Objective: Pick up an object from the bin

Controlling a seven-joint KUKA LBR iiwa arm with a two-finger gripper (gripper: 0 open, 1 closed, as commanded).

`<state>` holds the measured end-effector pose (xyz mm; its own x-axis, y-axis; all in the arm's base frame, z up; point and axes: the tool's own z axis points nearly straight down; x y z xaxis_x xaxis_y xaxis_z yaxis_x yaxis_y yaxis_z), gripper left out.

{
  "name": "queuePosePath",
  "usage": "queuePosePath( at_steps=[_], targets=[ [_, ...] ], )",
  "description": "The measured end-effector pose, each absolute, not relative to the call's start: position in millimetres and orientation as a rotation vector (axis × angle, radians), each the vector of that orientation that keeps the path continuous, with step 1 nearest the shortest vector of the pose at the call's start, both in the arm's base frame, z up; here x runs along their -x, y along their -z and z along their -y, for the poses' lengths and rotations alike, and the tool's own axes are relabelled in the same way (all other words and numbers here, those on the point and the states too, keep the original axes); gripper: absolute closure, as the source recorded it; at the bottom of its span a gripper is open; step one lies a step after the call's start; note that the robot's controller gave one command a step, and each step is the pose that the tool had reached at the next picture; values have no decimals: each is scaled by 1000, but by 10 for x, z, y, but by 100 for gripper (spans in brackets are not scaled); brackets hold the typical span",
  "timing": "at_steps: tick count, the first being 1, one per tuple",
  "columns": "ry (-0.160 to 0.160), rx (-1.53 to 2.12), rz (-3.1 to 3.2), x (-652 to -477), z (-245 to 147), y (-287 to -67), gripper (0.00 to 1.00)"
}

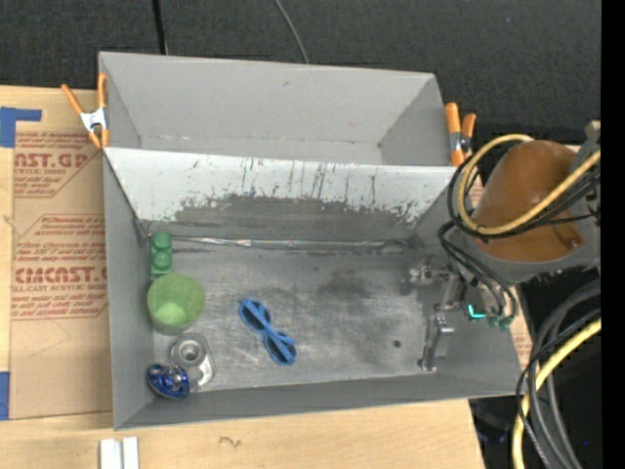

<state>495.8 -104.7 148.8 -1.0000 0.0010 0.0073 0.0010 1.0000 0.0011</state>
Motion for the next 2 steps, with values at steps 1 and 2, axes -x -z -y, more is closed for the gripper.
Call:
queuePosePath(
  at_steps=[1,2],
  targets=[
    [4,-132,3143,-5004,357,-717,0],
    [5,-225,3147,-4870,-404,-800,0]
  ],
)
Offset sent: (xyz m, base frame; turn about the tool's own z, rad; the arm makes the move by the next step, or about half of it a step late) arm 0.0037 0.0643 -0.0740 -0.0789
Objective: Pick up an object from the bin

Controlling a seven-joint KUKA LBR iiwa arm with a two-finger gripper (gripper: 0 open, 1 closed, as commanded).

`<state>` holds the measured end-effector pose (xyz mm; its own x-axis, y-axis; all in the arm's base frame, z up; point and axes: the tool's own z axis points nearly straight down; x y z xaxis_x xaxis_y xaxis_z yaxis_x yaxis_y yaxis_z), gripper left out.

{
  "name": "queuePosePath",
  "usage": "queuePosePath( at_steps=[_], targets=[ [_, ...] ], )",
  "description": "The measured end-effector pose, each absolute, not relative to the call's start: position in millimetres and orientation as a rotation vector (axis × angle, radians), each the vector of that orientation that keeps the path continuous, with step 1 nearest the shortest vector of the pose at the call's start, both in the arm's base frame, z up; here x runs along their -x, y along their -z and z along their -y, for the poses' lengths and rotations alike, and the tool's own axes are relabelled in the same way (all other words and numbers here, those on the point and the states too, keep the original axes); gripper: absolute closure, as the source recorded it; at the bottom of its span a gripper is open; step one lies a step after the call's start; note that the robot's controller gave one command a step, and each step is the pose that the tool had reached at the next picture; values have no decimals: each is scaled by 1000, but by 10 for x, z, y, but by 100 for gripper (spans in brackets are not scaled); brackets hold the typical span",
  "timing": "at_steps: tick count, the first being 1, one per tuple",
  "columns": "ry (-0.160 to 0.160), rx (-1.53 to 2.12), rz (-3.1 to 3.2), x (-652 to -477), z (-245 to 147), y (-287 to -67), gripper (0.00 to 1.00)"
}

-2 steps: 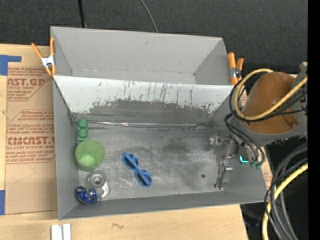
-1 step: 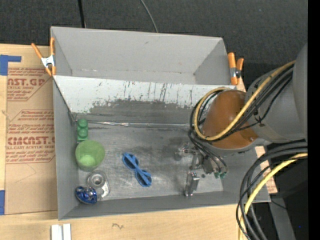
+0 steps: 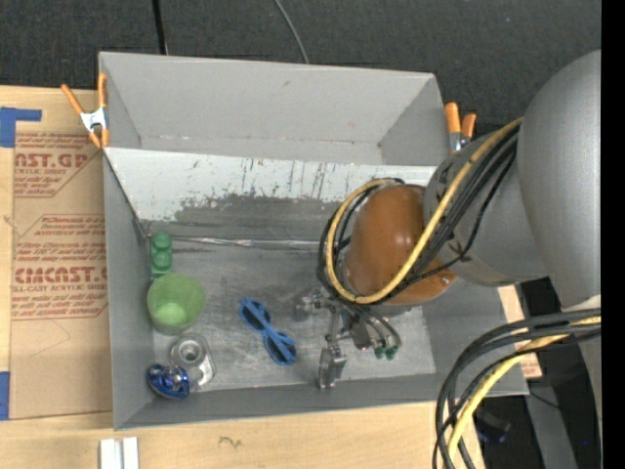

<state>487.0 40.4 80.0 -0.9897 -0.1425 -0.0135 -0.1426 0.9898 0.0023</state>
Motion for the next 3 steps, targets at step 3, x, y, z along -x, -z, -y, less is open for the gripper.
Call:
queuePosePath(
  at_steps=[3],
  targets=[
    [4,869,-3001,-5244,-1028,-739,0]
  ],
)
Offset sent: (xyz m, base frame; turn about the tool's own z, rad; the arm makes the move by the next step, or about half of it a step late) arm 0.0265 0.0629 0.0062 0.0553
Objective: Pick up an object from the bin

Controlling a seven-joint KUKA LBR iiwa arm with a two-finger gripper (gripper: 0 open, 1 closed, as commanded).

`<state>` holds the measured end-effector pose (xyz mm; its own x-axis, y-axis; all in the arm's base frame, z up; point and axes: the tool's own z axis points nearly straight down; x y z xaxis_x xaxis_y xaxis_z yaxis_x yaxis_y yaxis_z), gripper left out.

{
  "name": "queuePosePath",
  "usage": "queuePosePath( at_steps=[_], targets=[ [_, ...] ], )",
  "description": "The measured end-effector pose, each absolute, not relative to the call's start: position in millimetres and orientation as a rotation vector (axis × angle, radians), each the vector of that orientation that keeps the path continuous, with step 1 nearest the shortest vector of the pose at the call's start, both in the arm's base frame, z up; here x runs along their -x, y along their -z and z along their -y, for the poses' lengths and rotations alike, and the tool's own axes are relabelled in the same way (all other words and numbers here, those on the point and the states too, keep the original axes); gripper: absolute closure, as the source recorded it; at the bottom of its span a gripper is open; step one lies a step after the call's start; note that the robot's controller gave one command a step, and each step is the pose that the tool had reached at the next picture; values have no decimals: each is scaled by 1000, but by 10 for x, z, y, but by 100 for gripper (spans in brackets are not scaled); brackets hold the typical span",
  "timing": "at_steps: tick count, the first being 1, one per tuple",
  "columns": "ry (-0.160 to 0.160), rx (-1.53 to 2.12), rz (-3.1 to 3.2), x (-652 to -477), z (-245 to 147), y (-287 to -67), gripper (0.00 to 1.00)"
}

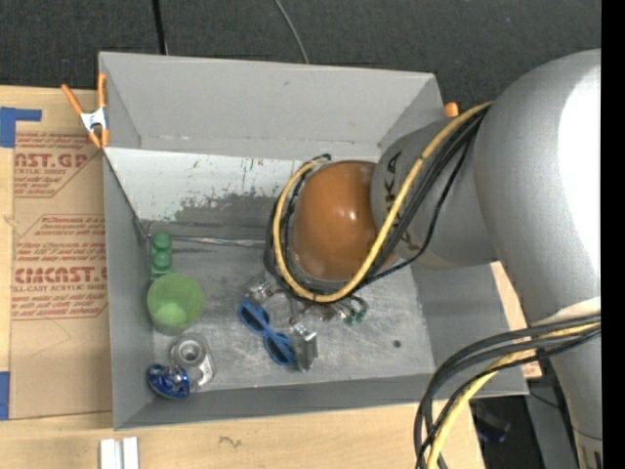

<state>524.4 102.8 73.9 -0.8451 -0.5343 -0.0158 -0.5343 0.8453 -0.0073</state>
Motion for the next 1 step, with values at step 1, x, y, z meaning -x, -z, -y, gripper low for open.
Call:
queuePosePath(
  at_steps=[1],
  targets=[
    [5,1348,-2824,-5317,-1198,-732,0]
  ],
)
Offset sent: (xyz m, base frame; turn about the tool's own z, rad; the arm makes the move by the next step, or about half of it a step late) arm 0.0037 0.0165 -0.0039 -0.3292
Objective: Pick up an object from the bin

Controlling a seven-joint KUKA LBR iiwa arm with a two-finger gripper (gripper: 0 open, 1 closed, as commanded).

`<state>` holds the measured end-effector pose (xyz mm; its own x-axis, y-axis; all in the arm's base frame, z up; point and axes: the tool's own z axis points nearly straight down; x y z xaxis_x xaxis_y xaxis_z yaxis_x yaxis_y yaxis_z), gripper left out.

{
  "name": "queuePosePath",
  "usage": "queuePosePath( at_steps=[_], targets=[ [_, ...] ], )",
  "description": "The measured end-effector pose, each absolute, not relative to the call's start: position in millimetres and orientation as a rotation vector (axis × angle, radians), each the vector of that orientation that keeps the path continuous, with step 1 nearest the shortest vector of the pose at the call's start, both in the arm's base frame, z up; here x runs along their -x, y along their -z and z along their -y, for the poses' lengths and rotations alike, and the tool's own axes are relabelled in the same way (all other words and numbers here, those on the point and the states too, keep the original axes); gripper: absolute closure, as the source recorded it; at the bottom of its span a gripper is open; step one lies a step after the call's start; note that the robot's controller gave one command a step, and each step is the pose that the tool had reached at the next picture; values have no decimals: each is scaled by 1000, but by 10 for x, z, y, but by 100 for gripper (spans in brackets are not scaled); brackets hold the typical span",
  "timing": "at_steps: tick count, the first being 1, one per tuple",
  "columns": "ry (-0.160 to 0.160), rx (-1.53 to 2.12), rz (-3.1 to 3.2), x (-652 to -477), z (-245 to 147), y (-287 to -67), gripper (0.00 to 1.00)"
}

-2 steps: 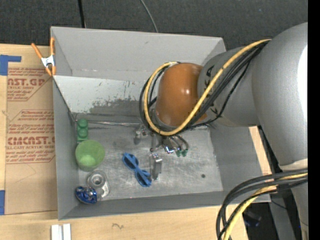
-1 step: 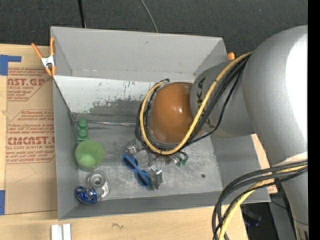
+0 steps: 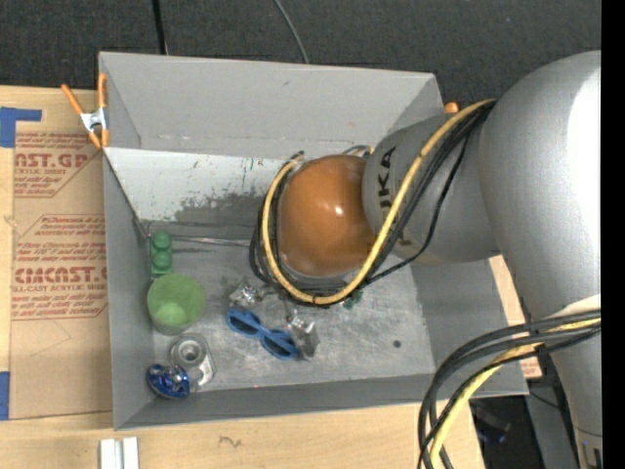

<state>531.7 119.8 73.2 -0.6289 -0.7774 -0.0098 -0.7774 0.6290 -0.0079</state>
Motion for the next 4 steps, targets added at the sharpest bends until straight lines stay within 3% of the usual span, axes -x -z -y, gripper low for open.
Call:
queuePosePath(
  at_steps=[1,2,3,4],
  targets=[
    [3,1351,-2830,-5306,-1195,-736,100],
    [3,1349,-2827,-5308,-1198,-723,0],
    [1,1352,-2830,-5302,-1201,-732,100],
    [1,1350,-2827,-5305,-1203,-721,0]
  ],
)
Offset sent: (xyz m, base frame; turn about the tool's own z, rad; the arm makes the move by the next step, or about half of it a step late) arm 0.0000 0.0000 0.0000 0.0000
